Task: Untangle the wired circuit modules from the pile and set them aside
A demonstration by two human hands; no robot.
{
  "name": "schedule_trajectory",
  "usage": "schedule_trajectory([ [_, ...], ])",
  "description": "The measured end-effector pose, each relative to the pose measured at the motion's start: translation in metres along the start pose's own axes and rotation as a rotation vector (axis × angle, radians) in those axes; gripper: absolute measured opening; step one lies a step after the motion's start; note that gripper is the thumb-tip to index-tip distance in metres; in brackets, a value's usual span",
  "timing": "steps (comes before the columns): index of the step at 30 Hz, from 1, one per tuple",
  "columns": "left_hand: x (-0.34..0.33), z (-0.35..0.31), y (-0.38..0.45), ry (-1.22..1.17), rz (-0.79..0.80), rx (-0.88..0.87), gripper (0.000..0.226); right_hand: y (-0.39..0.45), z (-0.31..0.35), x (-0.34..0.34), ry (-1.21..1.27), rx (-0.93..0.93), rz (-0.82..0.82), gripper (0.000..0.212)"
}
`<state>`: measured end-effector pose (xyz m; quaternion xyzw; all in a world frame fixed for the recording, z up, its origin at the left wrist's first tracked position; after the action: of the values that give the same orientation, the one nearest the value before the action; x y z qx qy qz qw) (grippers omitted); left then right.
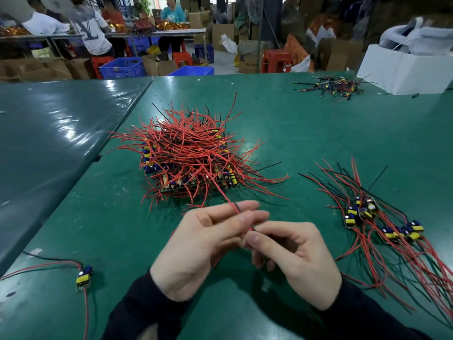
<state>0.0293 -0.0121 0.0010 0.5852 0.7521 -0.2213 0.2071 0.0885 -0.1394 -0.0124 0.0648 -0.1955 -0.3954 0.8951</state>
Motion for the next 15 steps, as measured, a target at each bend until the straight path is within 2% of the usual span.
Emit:
schedule_trajectory([
  [3, -0.002, 0.01, 0.002, 0.029, -0.013, -0.036, 0.033, 0.002, -0.003, 0.002, 0.072, -0.044, -0.002, 0.019],
  [8, -0.005, 0.016, 0.003, 0.063, -0.022, -0.089, 0.025, 0.002, -0.007, 0.003, 0.084, -0.122, 0.028, 0.019],
  [15, -0.007, 0.015, 0.001, 0.061, -0.06, -0.173, 0.02, 0.0, -0.001, 0.001, 0.021, -0.018, -0.013, 0.021],
])
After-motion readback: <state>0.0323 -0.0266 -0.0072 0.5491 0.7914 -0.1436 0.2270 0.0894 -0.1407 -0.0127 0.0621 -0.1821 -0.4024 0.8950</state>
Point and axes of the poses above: each hand's wrist, its own y-axis towards the middle knuckle, its own x-axis out of the back of the hand, z = x × y, the point moved 3 cm from there along y, towards the middle knuckle, and after that the axes turned 12 degrees about -y, right-handed, at the moved point
